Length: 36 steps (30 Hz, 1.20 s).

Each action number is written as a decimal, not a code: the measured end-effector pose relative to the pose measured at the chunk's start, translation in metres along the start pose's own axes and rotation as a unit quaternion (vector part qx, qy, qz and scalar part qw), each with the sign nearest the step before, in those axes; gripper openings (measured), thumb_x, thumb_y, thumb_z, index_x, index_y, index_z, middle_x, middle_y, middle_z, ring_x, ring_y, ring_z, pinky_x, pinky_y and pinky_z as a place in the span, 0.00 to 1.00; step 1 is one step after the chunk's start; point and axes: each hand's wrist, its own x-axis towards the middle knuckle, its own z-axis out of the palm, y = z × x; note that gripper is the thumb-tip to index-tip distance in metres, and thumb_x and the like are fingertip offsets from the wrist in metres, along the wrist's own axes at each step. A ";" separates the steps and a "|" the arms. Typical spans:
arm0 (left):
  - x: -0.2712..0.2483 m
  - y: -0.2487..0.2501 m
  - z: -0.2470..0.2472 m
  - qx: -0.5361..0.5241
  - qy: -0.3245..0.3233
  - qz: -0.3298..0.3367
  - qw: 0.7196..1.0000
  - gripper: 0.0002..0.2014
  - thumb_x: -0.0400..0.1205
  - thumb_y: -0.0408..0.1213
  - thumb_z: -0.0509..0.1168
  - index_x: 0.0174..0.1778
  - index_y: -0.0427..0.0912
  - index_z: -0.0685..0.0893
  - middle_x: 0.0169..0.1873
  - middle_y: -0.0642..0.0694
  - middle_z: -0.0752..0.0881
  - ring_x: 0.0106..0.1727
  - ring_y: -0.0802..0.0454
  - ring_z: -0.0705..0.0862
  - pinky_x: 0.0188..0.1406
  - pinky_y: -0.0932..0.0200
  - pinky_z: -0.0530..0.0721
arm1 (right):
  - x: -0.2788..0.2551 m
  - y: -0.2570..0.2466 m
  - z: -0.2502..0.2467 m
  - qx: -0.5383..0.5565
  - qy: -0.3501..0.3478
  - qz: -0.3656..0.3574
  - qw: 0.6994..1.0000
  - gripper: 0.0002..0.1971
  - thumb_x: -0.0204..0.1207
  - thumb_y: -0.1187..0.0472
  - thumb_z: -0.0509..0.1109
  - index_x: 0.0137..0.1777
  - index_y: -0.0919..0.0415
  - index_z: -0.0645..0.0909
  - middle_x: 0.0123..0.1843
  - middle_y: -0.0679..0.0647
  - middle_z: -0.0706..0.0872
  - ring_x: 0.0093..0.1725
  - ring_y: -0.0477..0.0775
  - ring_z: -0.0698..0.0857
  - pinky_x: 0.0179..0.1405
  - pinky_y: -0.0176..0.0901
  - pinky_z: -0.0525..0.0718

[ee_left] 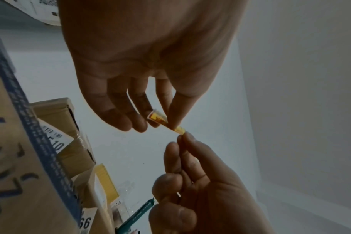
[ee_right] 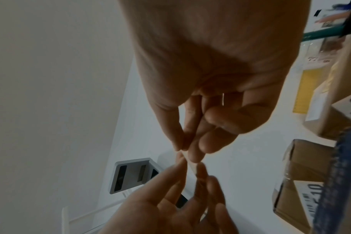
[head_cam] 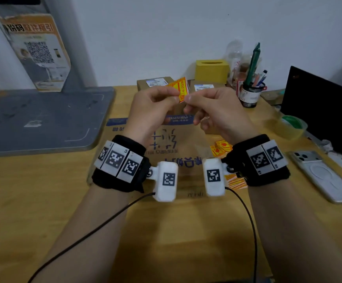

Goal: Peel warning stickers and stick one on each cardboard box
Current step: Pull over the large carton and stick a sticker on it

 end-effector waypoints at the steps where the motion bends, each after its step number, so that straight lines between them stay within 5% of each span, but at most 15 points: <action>1: 0.002 -0.001 0.000 0.008 -0.003 0.003 1.000 0.06 0.81 0.35 0.72 0.44 0.53 0.91 0.42 0.50 0.89 0.46 0.55 0.87 0.39 0.56 0.88 | 0.003 0.000 0.001 0.002 -0.002 -0.006 1.000 0.06 0.82 0.63 0.75 0.48 0.65 0.91 0.35 0.54 0.91 0.23 0.51 0.80 0.17 0.37 0.72; 5: 0.009 0.000 -0.001 0.018 0.003 0.025 1.000 0.05 0.80 0.39 0.72 0.47 0.51 0.94 0.45 0.53 0.92 0.52 0.57 0.89 0.43 0.56 0.90 | 0.014 0.001 0.001 0.023 -0.020 -0.028 0.999 0.06 0.82 0.63 0.74 0.46 0.63 0.91 0.34 0.54 0.91 0.24 0.52 0.80 0.16 0.38 0.72; 8: 0.014 0.003 -0.003 0.018 0.005 0.071 0.997 0.07 0.80 0.36 0.73 0.47 0.52 0.95 0.43 0.53 0.94 0.47 0.59 0.90 0.40 0.62 0.85 | 0.022 0.002 0.000 0.028 -0.031 -0.039 0.998 0.06 0.82 0.65 0.75 0.44 0.63 0.91 0.34 0.54 0.90 0.24 0.54 0.80 0.16 0.38 0.73; 22: 0.019 0.008 -0.013 0.019 -0.045 0.074 0.996 0.10 0.83 0.31 0.68 0.46 0.48 0.95 0.34 0.49 0.92 0.39 0.56 0.88 0.47 0.55 0.89 | 0.040 0.001 -0.001 0.010 -0.096 -0.066 0.993 0.05 0.82 0.66 0.75 0.45 0.65 0.89 0.37 0.58 0.91 0.27 0.59 0.83 0.17 0.40 0.78; 36: 0.015 0.009 -0.009 -0.004 -0.069 0.055 0.996 0.09 0.83 0.32 0.68 0.54 0.41 0.94 0.45 0.39 0.94 0.45 0.51 0.89 0.48 0.56 0.87 | 0.034 -0.004 -0.013 0.008 -0.095 -0.068 0.993 0.05 0.82 0.67 0.75 0.47 0.68 0.90 0.37 0.59 0.91 0.27 0.57 0.83 0.19 0.42 0.81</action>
